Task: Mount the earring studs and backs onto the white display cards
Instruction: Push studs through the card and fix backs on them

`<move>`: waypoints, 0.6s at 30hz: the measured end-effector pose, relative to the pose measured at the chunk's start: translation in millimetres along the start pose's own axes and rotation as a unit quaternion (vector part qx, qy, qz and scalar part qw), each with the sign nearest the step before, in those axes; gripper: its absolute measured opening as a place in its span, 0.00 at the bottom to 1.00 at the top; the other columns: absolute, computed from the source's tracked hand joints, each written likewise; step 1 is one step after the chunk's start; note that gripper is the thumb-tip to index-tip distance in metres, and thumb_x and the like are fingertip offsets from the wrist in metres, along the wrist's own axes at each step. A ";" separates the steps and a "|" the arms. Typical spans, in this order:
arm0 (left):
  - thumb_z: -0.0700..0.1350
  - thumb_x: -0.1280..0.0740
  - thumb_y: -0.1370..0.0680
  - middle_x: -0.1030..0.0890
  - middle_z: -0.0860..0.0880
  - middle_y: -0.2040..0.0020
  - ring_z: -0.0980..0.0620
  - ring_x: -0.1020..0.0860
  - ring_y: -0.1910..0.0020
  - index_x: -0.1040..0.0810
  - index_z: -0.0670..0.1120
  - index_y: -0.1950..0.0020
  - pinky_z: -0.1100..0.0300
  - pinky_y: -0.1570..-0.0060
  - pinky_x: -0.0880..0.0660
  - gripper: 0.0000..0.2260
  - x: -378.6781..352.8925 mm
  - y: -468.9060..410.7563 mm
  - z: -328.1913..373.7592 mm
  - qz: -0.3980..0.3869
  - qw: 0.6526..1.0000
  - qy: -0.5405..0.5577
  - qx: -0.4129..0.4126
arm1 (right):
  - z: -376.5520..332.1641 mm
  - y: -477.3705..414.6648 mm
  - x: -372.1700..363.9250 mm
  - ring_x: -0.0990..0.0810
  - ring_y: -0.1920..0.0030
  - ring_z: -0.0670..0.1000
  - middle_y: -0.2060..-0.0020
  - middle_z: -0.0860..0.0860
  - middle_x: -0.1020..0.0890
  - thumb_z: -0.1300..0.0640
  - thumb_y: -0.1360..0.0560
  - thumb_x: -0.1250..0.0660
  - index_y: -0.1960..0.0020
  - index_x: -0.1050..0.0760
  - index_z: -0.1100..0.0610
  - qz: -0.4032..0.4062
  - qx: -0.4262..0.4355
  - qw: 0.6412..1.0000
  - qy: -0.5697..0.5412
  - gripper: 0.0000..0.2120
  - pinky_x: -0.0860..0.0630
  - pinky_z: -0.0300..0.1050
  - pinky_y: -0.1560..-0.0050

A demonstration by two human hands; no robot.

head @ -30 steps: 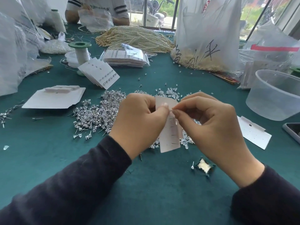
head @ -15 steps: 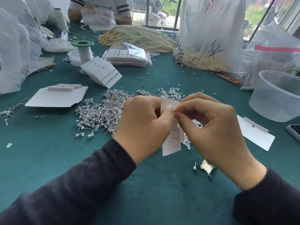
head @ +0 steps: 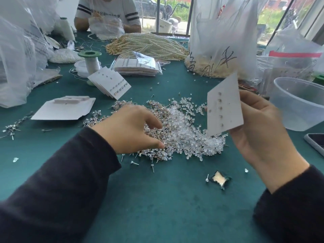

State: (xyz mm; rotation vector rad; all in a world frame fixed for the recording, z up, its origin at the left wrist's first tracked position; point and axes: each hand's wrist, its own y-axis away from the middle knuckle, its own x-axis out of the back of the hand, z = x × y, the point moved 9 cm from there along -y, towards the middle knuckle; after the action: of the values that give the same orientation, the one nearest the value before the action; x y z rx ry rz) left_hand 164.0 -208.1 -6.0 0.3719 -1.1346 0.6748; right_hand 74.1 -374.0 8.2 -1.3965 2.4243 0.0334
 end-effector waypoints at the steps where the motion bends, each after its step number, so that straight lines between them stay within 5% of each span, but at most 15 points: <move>1: 0.56 0.28 0.34 0.27 0.59 0.59 0.67 0.32 0.62 0.20 0.53 0.46 0.66 0.56 0.36 0.19 -5.2 -0.5 1.5 -0.012 1.000 -0.009 -0.005 | 4.1 0.3 -0.4 0.19 0.64 0.51 0.68 0.51 0.17 0.57 0.38 0.32 0.68 0.18 0.54 0.001 -0.019 1.000 -0.006 0.04 0.22 0.40 0.67; 7: 0.48 0.30 0.29 0.27 0.60 0.67 0.66 0.32 0.67 0.17 0.51 0.58 0.67 0.61 0.35 0.03 -1.3 -6.8 1.1 0.062 0.998 -0.026 -0.008 | 23.5 2.1 -7.6 0.19 0.68 0.51 0.69 0.52 0.17 0.60 0.41 0.33 0.69 0.18 0.56 -0.022 -0.085 0.996 -0.017 0.05 0.21 0.40 0.69; 13: 0.45 0.30 0.29 0.28 0.62 0.72 0.67 0.29 0.72 0.16 0.49 0.60 0.80 0.69 0.37 0.03 6.8 -6.6 -0.6 0.091 0.996 0.020 0.006 | 37.0 5.7 -14.8 0.18 0.66 0.52 0.67 0.55 0.17 0.62 0.42 0.34 0.66 0.18 0.59 -0.051 -0.143 0.987 -0.048 0.08 0.19 0.43 0.67; 18: 0.43 0.29 0.31 0.25 0.58 0.74 0.67 0.28 0.75 0.17 0.50 0.63 0.79 0.74 0.36 0.03 13.8 -4.2 -10.4 0.110 0.987 0.100 0.058 | 44.8 9.1 -17.6 0.18 0.59 0.56 0.59 0.59 0.17 0.63 0.40 0.34 0.53 0.22 0.63 -0.067 -0.185 0.978 -0.070 0.15 0.19 0.48 0.61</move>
State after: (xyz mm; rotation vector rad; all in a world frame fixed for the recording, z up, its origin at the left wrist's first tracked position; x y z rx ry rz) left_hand 177.7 -200.9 2.9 0.2720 -0.9545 0.9534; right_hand 87.0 -346.2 -30.0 -1.6454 2.2801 0.5586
